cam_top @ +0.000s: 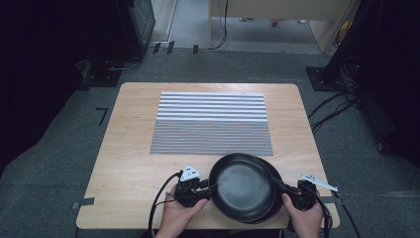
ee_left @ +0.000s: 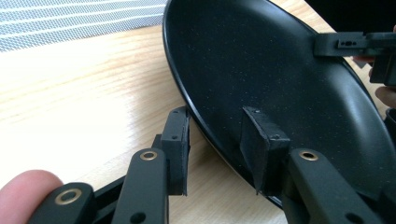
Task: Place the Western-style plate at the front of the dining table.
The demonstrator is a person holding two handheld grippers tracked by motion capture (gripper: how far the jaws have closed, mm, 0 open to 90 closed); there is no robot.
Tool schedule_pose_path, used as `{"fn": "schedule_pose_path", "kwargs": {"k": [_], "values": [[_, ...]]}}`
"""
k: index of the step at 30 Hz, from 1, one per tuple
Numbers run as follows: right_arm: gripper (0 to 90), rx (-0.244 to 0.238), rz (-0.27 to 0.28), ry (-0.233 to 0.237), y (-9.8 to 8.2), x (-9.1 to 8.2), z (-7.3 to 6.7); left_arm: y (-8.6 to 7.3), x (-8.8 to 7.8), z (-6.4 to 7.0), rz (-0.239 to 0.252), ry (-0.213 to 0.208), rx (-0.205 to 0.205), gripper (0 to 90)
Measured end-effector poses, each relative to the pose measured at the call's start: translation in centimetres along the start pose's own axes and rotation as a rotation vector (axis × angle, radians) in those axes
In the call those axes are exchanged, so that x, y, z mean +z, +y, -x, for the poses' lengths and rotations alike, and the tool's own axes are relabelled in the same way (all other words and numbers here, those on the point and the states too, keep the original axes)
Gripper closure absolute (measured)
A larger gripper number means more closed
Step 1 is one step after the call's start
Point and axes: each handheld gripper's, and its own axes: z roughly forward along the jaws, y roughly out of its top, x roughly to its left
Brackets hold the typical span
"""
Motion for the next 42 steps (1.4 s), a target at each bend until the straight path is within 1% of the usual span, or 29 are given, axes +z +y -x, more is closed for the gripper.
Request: {"fn": "schedule_pose_path", "kwargs": {"k": [1, 3, 8, 9, 11, 13, 17, 20, 21, 22, 24, 25, 26, 27, 28, 29, 30, 32, 35, 37, 39, 42], "values": [[79.8, 0.031, -0.002, 0.016, -0.2, 0.2, 0.2, -0.1, 0.0, 0.1, 0.006, 0.005, 0.004, 62.9], [79.7, 0.035, -0.002, 0.020, -0.2, 0.2, 0.2, -0.1, 0.0, 0.2, 0.008, 0.013, 0.010, 62.8], [78.7, 0.046, 0.000, 0.029, -0.4, 0.3, 0.3, -0.1, 0.0, 0.1, 0.007, 0.004, -0.001, 63.0], [78.2, 0.048, -0.001, 0.036, -0.4, 0.4, 0.3, -0.1, -0.1, 0.1, 0.002, 0.000, -0.007, 63.2], [76.6, 0.057, -0.014, 0.053, -0.4, 0.6, 0.5, -0.1, -0.1, 0.1, -0.001, -0.008, -0.007, 63.2], [76.5, 0.065, -0.026, 0.077, -0.2, 0.9, 0.7, -0.2, 0.0, 0.0, -0.003, -0.023, -0.006, 62.2], [76.9, 0.063, -0.036, 0.092, 0.0, 0.9, 0.9, -0.4, 0.0, -0.1, -0.006, -0.041, -0.008, 61.6], [78.0, 0.081, -0.042, 0.103, 0.1, 1.0, 1.1, -0.3, -0.1, -0.1, -0.012, -0.048, -0.012, 61.6], [79.2, 0.100, -0.046, 0.112, 0.1, 1.0, 1.2, -0.4, -0.1, -0.1, -0.013, -0.052, -0.012, 61.5], [80.3, 0.135, -0.056, 0.128, 0.2, 1.0, 1.5, -0.4, -0.1, -0.2, -0.014, -0.063, -0.016, 61.1], [80.6, 0.142, -0.057, 0.133, 0.2, 0.9, 1.5, -0.5, 0.0, -0.5, -0.021, -0.096, -0.039, 61.1], [81.1, 0.149, -0.053, 0.138, 0.1, 0.9, 1.6, -0.5, 0.0, -0.5, -0.024, -0.104, -0.048, 61.2], [82.4, 0.187, -0.045, 0.156, 0.0, 0.8, 1.8, -0.5, 0.0, -0.5, -0.029, -0.110, -0.052, 61.7], [82.4, 0.187, -0.045, 0.156, 0.0, 0.8, 1.8, -0.5, 0.0, -0.5, -0.033, -0.109, -0.052, 61.7], [82.9, 0.202, -0.043, 0.163, -0.1, 0.8, 1.8, -0.5, 0.1, -0.4, -0.037, -0.109, -0.052, 62.0], [83.1, 0.215, -0.037, 0.170, -0.1, 0.7, 1.8, -0.5, 0.1, -0.4, -0.036, -0.122, -0.062, 62.5], [83.3, 0.221, -0.033, 0.170, -0.2, 0.6, 1.8, -0.5, 0.1, -0.4, -0.037, -0.133, -0.067, 63.1], [83.8, 0.216, -0.013, 0.172, -0.2, 0.4, 1.6, -0.6, 0.1, -0.6, -0.039, -0.146, -0.075, 63.9], [84.3, 0.219, 0.005, 0.176, 0.0, 0.0, 1.3, -0.5, 0.0, -0.6, -0.035, -0.154, -0.086, 65.8], [84.3, 0.218, 0.006, 0.176, 0.1, -0.3, 1.2, -0.4, -0.1, -0.7, -0.029, -0.163, -0.096, 67.4], [84.4, 0.236, 0.008, 0.181, 0.2, -0.5, 1.2, -0.3, -0.1, -0.8, -0.023, -0.177, -0.111, 69.6], [84.1, 0.227, 0.017, 0.171, 0.4, -0.7, 1.1, -0.3, 0.1, -0.8, -0.020, -0.182, -0.129, 70.9]]}}
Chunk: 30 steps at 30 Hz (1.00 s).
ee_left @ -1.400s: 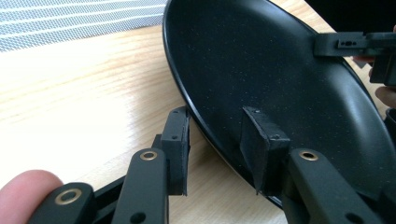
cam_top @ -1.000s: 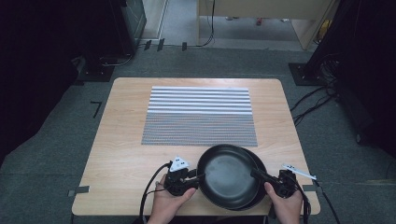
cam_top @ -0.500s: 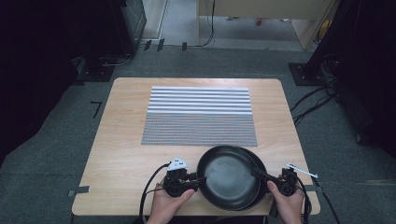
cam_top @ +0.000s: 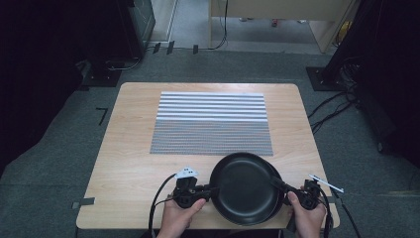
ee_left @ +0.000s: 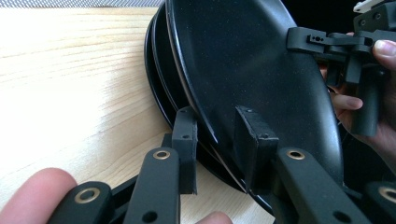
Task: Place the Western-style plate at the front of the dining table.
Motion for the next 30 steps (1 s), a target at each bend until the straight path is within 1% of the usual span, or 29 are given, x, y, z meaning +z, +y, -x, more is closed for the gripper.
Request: {"fn": "schedule_pose_path", "kwargs": {"k": [1, 4, 6, 10, 13, 17, 18, 20, 24, 28, 30], "values": [[84.0, -0.002, -0.001, -0.011, 0.2, 0.0, 0.1, 0.0, 0.1, 0.0, -0.002, -0.002, -0.007, 71.0], [83.9, 0.004, -0.011, -0.018, 0.4, 0.1, 0.1, 0.0, 0.3, -0.1, -0.008, -0.005, -0.019, 71.1], [83.8, -0.001, -0.010, -0.020, 0.4, 0.1, 0.1, 0.1, 0.3, -0.2, -0.009, -0.008, -0.021, 71.3], [83.3, -0.019, -0.010, -0.027, 0.7, 0.2, -0.2, 0.5, 0.2, -0.2, -0.003, -0.010, -0.030, 72.4], [83.3, -0.022, -0.011, -0.026, 1.2, 0.2, -0.6, 0.8, 0.1, -0.3, 0.006, -0.015, -0.039, 72.8], [83.1, -0.022, -0.012, -0.024, 1.8, 0.5, -1.0, 1.5, -0.2, -0.3, 0.015, -0.010, -0.041, 72.9], [83.1, -0.030, -0.011, -0.022, 2.3, 0.9, -1.3, 1.7, -0.4, -0.4, 0.018, -0.008, -0.042, 72.9], [83.1, -0.034, -0.011, -0.022, 2.5, 1.0, -1.4, 2.1, -0.6, -0.6, 0.025, -0.005, -0.048, 72.9], [83.1, -0.041, -0.023, -0.016, 3.4, 1.8, -2.2, 2.8, -1.2, -1.0, 0.040, 0.000, -0.061, 73.0], [83.1, -0.061, -0.028, -0.010, 4.3, 2.9, -3.2, 3.4, -1.9, -1.6, 0.055, 0.004, -0.067, 73.1], [83.1, -0.062, -0.035, -0.006, 4.7, 3.3, -3.6, 3.7, -2.3, -2.0, 0.063, 0.006, -0.073, 73.2]]}}
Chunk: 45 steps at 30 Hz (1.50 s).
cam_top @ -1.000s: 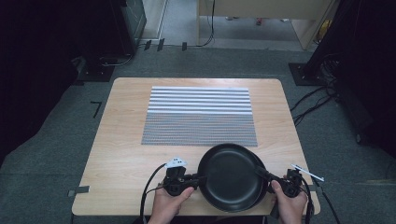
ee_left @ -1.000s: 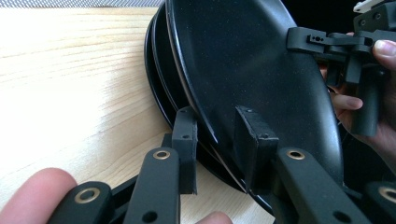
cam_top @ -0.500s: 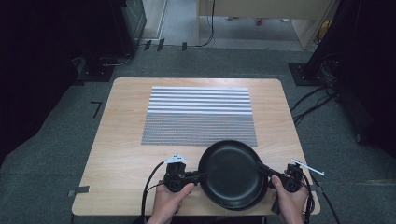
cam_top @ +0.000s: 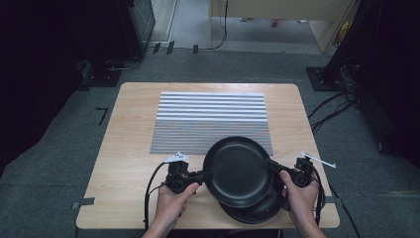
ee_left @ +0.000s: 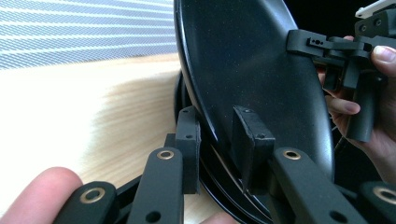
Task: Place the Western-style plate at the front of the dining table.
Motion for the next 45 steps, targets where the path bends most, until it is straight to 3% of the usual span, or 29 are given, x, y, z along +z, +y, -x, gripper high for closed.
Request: {"fn": "schedule_pose_path", "kwargs": {"k": [17, 24, 31, 45], "values": [[83.8, -0.044, -0.016, 0.018, 3.8, 3.7, -3.5, 3.9, -2.1, -2.8, 0.059, 0.003, -0.056, 74.6], [83.8, -0.043, -0.020, 0.016, 5.0, 5.3, -4.0, 5.5, -2.2, -4.3, 0.067, -0.007, -0.093, 76.1], [83.9, -0.047, -0.026, 0.009, 6.0, 7.2, -4.5, 6.7, -2.2, -5.8, 0.072, 0.010, -0.117, 76.2], [83.9, 0.005, -0.049, 0.010, 7.3, 10.3, -4.0, 9.1, -1.7, -8.1, 0.068, 0.049, -0.163, 76.9]]}}
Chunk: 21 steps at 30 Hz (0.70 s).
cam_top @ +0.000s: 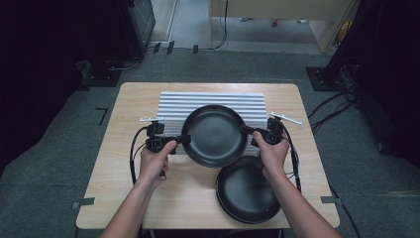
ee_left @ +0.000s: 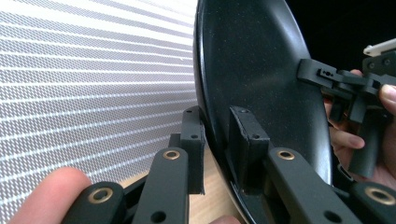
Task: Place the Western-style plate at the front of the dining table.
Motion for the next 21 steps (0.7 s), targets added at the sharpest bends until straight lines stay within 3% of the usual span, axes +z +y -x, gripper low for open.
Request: {"fn": "schedule_pose_path", "kwargs": {"k": [13, 21], "values": [[83.7, 0.017, 0.010, -0.022, 1.6, 3.1, 1.0, 2.3, 1.9, -2.1, -0.015, 0.043, -0.061, 77.1], [83.7, 0.074, 0.003, -0.048, 1.6, 5.3, 2.0, 3.1, 3.1, -3.9, -0.015, 0.077, -0.114, 77.2]]}}
